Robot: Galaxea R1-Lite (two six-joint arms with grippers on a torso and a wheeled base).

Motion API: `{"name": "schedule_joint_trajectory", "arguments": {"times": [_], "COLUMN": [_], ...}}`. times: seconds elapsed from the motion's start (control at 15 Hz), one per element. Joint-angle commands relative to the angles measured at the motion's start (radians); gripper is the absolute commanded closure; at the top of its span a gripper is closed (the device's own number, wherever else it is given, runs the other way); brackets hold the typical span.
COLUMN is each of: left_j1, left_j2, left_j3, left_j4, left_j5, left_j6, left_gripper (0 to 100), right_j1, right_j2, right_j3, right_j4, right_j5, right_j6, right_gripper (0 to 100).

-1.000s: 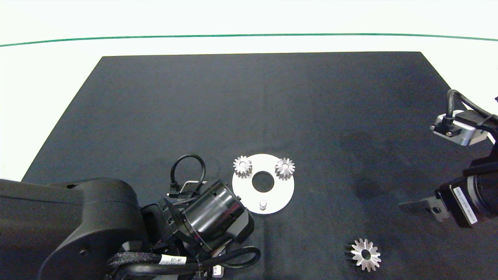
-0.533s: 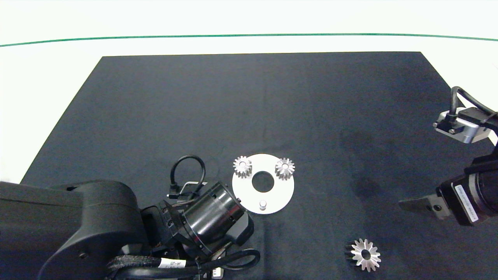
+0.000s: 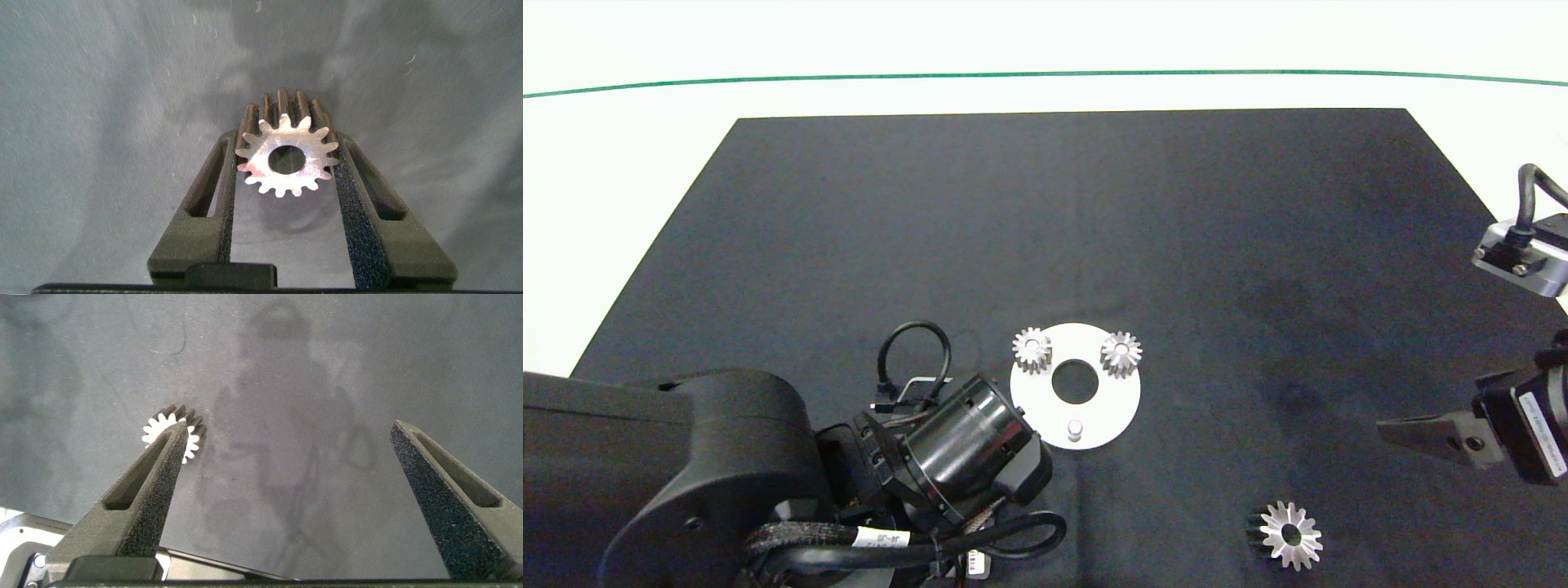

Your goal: Remove an incorrectly installed larger gear and replace it with the correct smaller gear

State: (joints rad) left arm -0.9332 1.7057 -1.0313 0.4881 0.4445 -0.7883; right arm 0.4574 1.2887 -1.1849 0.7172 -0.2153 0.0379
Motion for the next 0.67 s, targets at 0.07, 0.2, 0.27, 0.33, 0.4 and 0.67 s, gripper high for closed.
{"name": "schedule_joint_trajectory", "arguments": {"times": [0.07, 0.2, 0.27, 0.33, 0.4, 0.67], "left_j1": [-0.003, -0.004, -0.004, -0.006, -0.007, -0.068], "left_j2": [-0.029, -0.048, -0.048, -0.044, -0.037, 0.006], "left_j3": [-0.039, -0.104, -0.145, -0.197, -0.253, -0.394], "left_j4": [0.003, 0.04, 0.087, 0.142, 0.191, 0.259], "left_j5": [0.003, 0.003, 0.003, 0.003, 0.003, 0.003], "left_j6": [-0.002, 0.026, 0.044, 0.046, 0.049, 0.08], "left_gripper": [84, 84, 84, 84, 84, 84], "right_j1": [0.004, 0.004, 0.004, 0.003, 0.003, -0.017], "right_j2": [-0.028, -0.055, -0.071, -0.092, -0.111, -0.152], "right_j3": [0.001, 0.001, 0.001, 0.001, 0.001, 0.004], "right_j4": [0.004, 0.004, 0.005, 0.007, 0.008, 0.011], "right_j5": [-0.003, -0.006, -0.006, -0.006, -0.006, -0.026], "right_j6": [0.0, -0.003, -0.009, -0.026, -0.039, -0.075], "right_gripper": [0, 0, 0, 0, 0, 0]}}
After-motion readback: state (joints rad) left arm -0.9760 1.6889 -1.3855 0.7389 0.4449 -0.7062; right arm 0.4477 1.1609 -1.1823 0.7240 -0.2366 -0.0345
